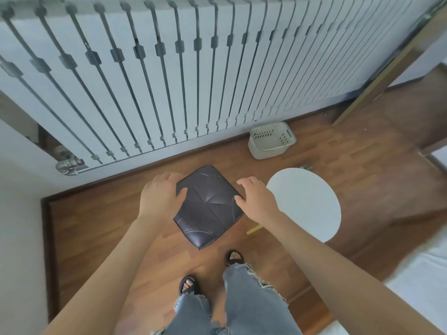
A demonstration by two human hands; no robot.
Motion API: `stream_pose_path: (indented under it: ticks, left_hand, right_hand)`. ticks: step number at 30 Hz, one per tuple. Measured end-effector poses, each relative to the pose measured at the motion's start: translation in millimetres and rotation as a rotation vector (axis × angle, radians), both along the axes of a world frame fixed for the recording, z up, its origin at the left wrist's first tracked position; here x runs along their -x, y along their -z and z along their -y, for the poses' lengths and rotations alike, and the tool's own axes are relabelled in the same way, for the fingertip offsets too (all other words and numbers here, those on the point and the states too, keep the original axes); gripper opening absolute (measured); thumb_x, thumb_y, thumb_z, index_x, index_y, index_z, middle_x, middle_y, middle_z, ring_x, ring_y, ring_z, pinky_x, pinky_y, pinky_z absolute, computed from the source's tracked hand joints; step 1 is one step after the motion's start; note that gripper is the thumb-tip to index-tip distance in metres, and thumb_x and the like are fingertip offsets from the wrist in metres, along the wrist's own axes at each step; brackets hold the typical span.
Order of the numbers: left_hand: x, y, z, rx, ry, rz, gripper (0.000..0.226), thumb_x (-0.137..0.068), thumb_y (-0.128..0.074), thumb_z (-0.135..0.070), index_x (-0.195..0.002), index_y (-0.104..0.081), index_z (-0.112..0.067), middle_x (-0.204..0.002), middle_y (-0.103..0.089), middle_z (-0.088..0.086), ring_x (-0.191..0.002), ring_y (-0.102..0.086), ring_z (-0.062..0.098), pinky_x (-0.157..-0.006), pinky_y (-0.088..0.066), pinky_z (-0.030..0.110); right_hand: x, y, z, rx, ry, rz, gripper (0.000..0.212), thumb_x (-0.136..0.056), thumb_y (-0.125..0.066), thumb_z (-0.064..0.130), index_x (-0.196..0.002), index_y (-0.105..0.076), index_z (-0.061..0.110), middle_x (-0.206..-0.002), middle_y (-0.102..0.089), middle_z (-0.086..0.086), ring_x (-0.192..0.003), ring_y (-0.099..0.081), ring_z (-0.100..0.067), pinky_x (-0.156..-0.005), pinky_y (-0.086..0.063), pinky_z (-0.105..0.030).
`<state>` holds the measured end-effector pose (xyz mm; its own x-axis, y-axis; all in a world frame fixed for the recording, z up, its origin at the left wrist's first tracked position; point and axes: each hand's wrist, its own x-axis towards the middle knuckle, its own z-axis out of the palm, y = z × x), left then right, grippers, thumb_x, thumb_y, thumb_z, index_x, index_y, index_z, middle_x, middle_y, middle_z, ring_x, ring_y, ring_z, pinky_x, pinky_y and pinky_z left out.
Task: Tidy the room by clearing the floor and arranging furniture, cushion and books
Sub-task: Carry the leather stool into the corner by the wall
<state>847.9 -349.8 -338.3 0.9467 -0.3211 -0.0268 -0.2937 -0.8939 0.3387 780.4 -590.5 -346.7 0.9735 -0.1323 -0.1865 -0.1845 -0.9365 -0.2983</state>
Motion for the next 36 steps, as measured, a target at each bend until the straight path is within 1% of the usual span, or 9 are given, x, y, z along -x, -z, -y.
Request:
stream_pose_path:
  ticks: [5,9,15,21,26,29,31,34,36]
  left_hand:
    - [-4.0,26.0,6.1,-0.044,-0.052,-0.062,0.037,-0.092,-0.055,-0.032,-0.127,-0.056,-0.019,-0.124,-0.060,0.000,-0.112,-0.055,0.022,-0.087,-0.043,0.036]
    - [-4.5,43.4,18.6,-0.059,-0.128,-0.112,0.037,-0.091,-0.057,-0.033,-0.126,-0.057,-0.020,-0.123,-0.061,-0.002,-0.112,-0.056,0.021,-0.087,-0.043,0.035]
    - [-16.1,70.0,46.7,-0.072,-0.314,-0.281,0.035,-0.092,-0.054,-0.033,-0.125,-0.057,-0.023,-0.122,-0.060,-0.001,-0.109,-0.056,0.023,-0.082,-0.043,0.033]
    - [-32.0,108.3,83.0,-0.046,-0.516,-0.400,0.034,-0.091,-0.055,-0.035,-0.122,-0.057,-0.023,-0.117,-0.060,-0.002,-0.103,-0.057,0.023,-0.073,-0.039,0.030]
    - [-37.0,158.4,106.4,-0.036,-0.661,-0.519,0.037,-0.089,-0.057,-0.037,-0.123,-0.055,-0.024,-0.119,-0.062,-0.001,-0.107,-0.058,0.026,-0.083,-0.044,0.035]
    - [-46.3,198.6,115.0,-0.026,-0.728,-0.577,0.039,-0.089,-0.057,-0.037,-0.126,-0.053,-0.025,-0.119,-0.062,0.000,-0.108,-0.058,0.027,-0.087,-0.044,0.036]
    - [-46.8,213.3,113.9,-0.006,-0.747,-0.598,0.040,-0.089,-0.057,-0.037,-0.127,-0.052,-0.025,-0.117,-0.063,0.001,-0.108,-0.058,0.027,-0.086,-0.044,0.036]
    - [-49.9,260.3,116.0,0.033,-0.791,-0.654,0.041,-0.089,-0.058,-0.037,-0.128,-0.052,-0.025,-0.124,-0.060,-0.003,-0.112,-0.057,0.024,-0.088,-0.044,0.036]
    - [-50.7,289.5,114.5,0.029,-0.805,-0.697,0.042,-0.090,-0.057,-0.038,-0.129,-0.051,-0.025,-0.127,-0.059,-0.004,-0.114,-0.055,0.023,-0.090,-0.043,0.037]
  right_hand:
    - [-16.6,25.3,10.8,-0.012,-0.014,-0.047,0.044,-0.096,-0.056,0.034,-0.137,-0.048,0.019,-0.138,-0.051,-0.002,-0.123,-0.051,-0.021,-0.091,-0.046,-0.027]
    - [-38.6,49.5,29.5,-0.032,-0.038,-0.097,0.043,-0.096,-0.056,0.033,-0.136,-0.049,0.018,-0.136,-0.052,-0.003,-0.122,-0.051,-0.022,-0.090,-0.047,-0.031]
    - [-77.1,90.8,66.6,-0.096,-0.070,-0.189,0.042,-0.095,-0.057,0.031,-0.134,-0.050,0.017,-0.135,-0.051,-0.003,-0.120,-0.052,-0.024,-0.089,-0.048,-0.034]
    - [-117.2,139.7,110.7,-0.128,-0.077,-0.291,0.045,-0.095,-0.059,0.033,-0.137,-0.049,0.018,-0.138,-0.051,-0.003,-0.124,-0.052,-0.024,-0.094,-0.048,-0.034]
    - [-148.3,196.8,137.0,-0.110,-0.128,-0.376,0.048,-0.094,-0.059,0.033,-0.137,-0.049,0.015,-0.137,-0.051,-0.008,-0.123,-0.052,-0.028,-0.094,-0.049,-0.041]
    - [-165.9,238.7,145.4,-0.106,-0.131,-0.426,0.051,-0.093,-0.060,0.034,-0.138,-0.048,0.013,-0.136,-0.051,-0.009,-0.122,-0.052,-0.029,-0.092,-0.048,-0.040]
    - [-170.9,252.3,146.7,-0.114,-0.113,-0.443,0.052,-0.092,-0.060,0.037,-0.137,-0.047,0.014,-0.134,-0.052,-0.009,-0.119,-0.054,-0.029,-0.090,-0.048,-0.039]
    - [-180.8,294.8,151.4,-0.126,-0.050,-0.540,0.058,-0.090,-0.061,0.041,-0.138,-0.045,0.014,-0.134,-0.051,-0.009,-0.118,-0.055,-0.029,-0.090,-0.049,-0.041]
    - [-184.2,323.3,153.1,-0.130,-0.005,-0.589,0.063,-0.088,-0.063,0.042,-0.140,-0.042,0.012,-0.136,-0.050,-0.010,-0.122,-0.053,-0.030,-0.093,-0.049,-0.043]
